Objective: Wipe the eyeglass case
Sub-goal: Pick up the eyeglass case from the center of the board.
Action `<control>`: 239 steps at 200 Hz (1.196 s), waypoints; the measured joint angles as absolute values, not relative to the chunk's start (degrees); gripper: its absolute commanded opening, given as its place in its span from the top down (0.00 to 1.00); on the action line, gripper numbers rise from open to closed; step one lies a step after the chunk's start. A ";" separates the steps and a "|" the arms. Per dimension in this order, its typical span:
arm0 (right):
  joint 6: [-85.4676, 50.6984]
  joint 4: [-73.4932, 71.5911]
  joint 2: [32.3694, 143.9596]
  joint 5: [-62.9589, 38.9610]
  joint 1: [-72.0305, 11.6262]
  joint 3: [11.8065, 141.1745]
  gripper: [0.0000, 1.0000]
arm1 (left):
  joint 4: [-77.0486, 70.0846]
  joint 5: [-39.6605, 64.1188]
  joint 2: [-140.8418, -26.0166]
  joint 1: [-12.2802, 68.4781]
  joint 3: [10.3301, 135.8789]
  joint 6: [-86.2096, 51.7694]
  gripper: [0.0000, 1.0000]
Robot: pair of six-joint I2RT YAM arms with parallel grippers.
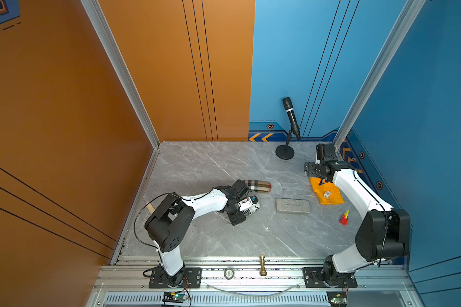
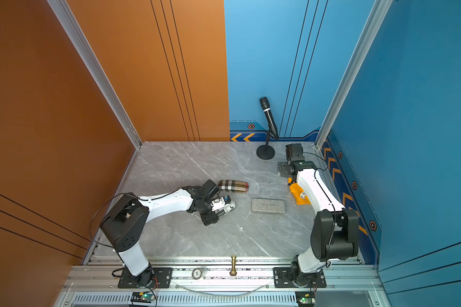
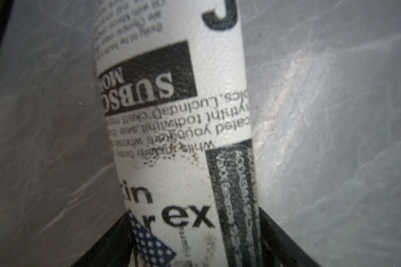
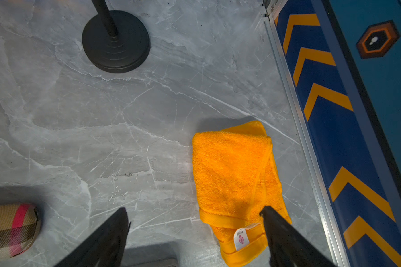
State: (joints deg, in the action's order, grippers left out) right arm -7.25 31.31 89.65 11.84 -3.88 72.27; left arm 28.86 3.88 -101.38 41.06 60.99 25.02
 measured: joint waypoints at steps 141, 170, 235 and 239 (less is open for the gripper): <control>-5.91 31.40 90.76 12.10 -5.87 74.56 0.13 | 28.03 3.49 -100.03 40.95 59.53 22.57 0.46; -5.76 32.27 91.22 13.30 -6.04 75.31 0.12 | 26.13 3.64 -95.09 40.93 56.23 22.44 0.48; -4.25 38.48 100.73 19.92 -5.87 80.49 0.07 | 23.18 3.90 -90.41 41.34 56.25 19.75 0.53; -4.23 38.81 101.67 20.01 -5.80 80.90 0.06 | 23.03 3.88 -90.13 41.45 56.27 19.42 0.54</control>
